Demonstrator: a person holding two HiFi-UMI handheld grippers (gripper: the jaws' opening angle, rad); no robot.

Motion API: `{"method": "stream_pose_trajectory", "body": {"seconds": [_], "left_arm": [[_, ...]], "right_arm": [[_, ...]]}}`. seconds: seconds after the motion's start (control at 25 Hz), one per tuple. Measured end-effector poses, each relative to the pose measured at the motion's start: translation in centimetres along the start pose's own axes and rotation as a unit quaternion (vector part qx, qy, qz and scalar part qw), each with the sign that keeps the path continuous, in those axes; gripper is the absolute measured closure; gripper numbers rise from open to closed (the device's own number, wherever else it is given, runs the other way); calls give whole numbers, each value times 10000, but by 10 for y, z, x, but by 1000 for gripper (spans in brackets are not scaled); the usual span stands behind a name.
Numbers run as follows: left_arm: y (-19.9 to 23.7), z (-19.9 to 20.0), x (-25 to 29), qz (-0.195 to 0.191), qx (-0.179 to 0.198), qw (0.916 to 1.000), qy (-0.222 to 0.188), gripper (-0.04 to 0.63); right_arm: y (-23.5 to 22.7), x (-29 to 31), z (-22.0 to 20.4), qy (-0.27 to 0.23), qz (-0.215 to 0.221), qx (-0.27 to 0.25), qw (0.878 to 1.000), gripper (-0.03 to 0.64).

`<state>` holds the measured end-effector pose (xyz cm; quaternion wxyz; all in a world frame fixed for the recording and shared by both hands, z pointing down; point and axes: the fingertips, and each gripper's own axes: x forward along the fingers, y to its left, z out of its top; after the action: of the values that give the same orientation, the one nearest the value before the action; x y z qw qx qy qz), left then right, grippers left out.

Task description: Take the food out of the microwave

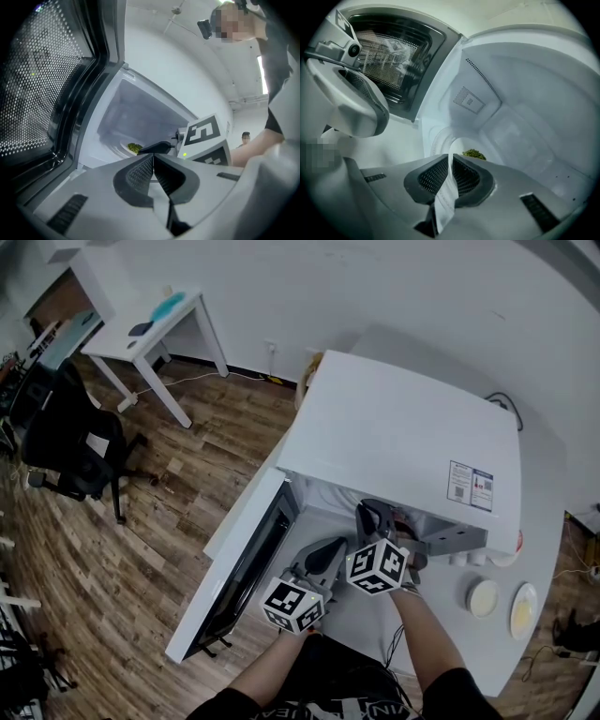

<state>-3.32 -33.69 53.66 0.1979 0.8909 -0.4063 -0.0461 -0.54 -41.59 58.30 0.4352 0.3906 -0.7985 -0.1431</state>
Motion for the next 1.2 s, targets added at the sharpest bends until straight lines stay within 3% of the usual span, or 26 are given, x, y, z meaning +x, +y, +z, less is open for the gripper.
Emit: {"method": "stream_pose_trajectory", "body": {"seconds": [0.28,0.96,1.2], "left_arm": [[7,-1,-4,95,-71,9999,31,584],[-2,0,-14,-17,-198,9998,4,584],[-1,-6,-13,-54,-479,9988,96,584]], "right_arm": [[3,-14,7,-221,-177,-325,9991,572],[45,-55,8,-449,-153,-385,9981,572],[55,-59,4,-425,-187,-433,9980,571]]}}
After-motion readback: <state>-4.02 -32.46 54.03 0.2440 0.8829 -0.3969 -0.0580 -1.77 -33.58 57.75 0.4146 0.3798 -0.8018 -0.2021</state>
